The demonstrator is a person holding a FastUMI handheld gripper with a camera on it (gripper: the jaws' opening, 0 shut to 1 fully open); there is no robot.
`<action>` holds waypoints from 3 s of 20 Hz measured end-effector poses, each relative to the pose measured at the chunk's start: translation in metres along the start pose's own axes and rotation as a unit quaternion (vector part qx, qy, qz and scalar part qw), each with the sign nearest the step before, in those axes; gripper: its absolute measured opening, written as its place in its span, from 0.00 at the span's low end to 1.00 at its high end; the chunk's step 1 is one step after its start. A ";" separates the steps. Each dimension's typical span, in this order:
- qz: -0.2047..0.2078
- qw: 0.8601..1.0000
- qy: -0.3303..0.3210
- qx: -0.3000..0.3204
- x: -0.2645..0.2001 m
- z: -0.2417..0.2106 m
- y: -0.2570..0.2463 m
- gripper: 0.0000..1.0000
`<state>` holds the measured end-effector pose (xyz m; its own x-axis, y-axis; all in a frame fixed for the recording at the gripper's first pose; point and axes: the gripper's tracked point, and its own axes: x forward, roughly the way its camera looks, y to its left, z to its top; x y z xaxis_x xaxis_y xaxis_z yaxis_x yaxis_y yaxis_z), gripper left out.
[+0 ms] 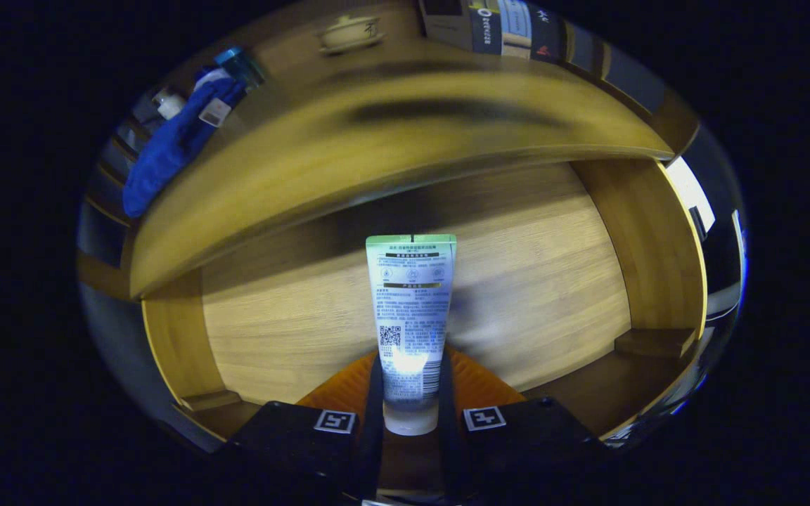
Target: Pull open the drawer, take out the items inside it, and place them on the countertop above the cabinet.
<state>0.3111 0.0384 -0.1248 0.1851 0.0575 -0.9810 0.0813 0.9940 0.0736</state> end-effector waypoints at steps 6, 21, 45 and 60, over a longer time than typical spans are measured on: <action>0.032 0.998 -0.058 -0.005 -0.064 0.010 -0.008 0.42; 0.076 0.981 -0.180 -0.014 -0.100 0.153 0.085 0.42; 0.098 0.877 -0.465 -0.073 -0.231 0.066 0.071 0.98; 0.055 0.840 -0.527 -0.117 -0.267 -0.005 0.020 0.98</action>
<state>0.2583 0.0433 0.1378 0.9535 0.1579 -0.2568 -0.1646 0.9864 -0.0044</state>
